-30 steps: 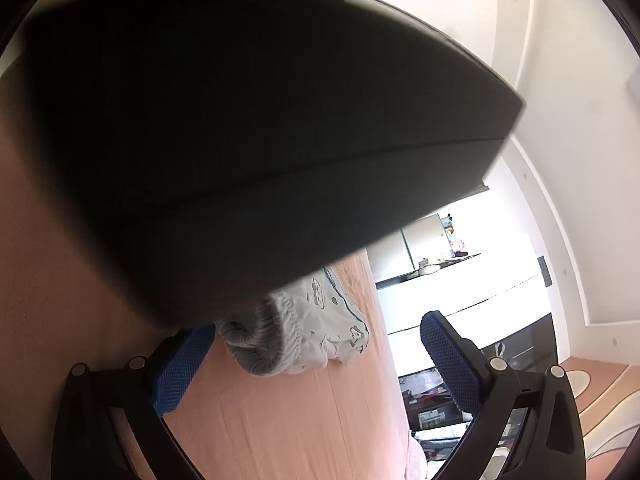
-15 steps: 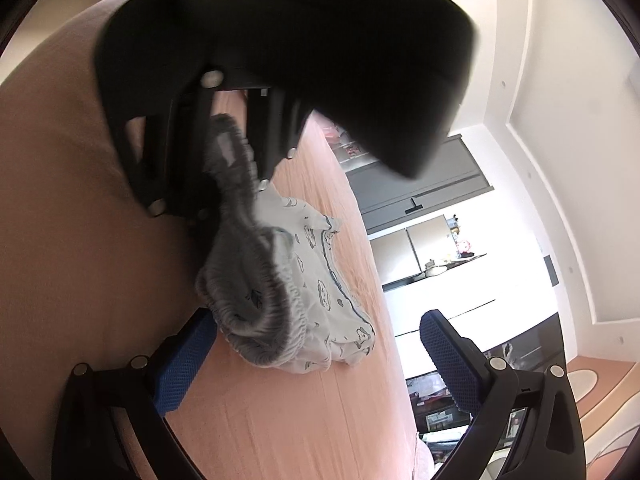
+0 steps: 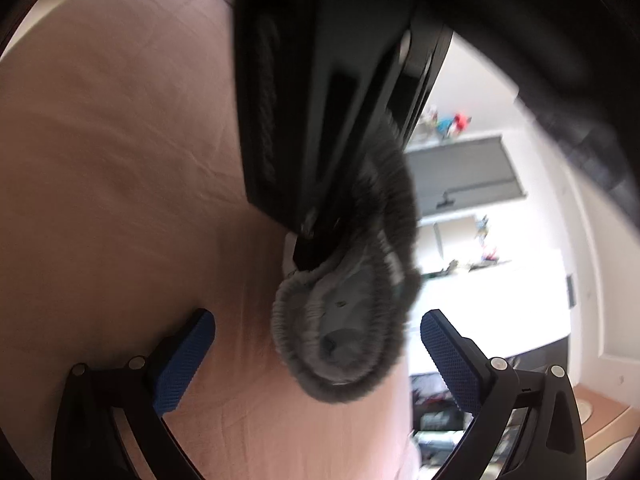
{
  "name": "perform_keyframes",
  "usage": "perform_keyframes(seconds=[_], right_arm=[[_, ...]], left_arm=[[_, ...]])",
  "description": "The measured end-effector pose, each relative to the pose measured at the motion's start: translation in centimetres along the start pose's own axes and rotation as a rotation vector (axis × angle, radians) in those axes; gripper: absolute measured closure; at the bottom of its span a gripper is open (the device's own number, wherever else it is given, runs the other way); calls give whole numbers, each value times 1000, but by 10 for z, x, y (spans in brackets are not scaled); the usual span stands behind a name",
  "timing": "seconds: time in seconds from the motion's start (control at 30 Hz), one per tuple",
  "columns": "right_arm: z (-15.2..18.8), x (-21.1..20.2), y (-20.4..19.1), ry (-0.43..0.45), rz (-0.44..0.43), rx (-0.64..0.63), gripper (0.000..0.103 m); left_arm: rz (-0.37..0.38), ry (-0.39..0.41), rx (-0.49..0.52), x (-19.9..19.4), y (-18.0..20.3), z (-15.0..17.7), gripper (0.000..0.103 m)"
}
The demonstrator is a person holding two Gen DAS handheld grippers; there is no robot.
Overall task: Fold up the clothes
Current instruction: 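Close the right gripper on the cuffs while the left gripper holds them up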
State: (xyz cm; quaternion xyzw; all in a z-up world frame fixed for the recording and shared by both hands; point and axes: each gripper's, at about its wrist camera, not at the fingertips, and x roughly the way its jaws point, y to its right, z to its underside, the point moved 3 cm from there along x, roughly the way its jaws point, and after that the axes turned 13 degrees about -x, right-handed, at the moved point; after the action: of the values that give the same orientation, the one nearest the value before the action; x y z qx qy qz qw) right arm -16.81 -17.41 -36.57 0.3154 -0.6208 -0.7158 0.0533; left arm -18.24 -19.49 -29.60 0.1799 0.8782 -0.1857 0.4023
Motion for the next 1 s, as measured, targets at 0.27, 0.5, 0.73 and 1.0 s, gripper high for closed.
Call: perform_keyframes(seconds=[0.27,0.5,0.73,1.0], right_arm=[[6,-8,-22,-14,-63,33,53],[3,-10,-49,-30,-123,1,88],[6,-12,-56,-42,-98,-8,88],[3,-12,-55,-24,-91,49,88]], left_arm=[[11,-55,38,9,5,15,88],[-52,-86,139,18,17,32,86],[-64,-77,228,15,18,38,85],[-165,-6,417,11,31,58,79]])
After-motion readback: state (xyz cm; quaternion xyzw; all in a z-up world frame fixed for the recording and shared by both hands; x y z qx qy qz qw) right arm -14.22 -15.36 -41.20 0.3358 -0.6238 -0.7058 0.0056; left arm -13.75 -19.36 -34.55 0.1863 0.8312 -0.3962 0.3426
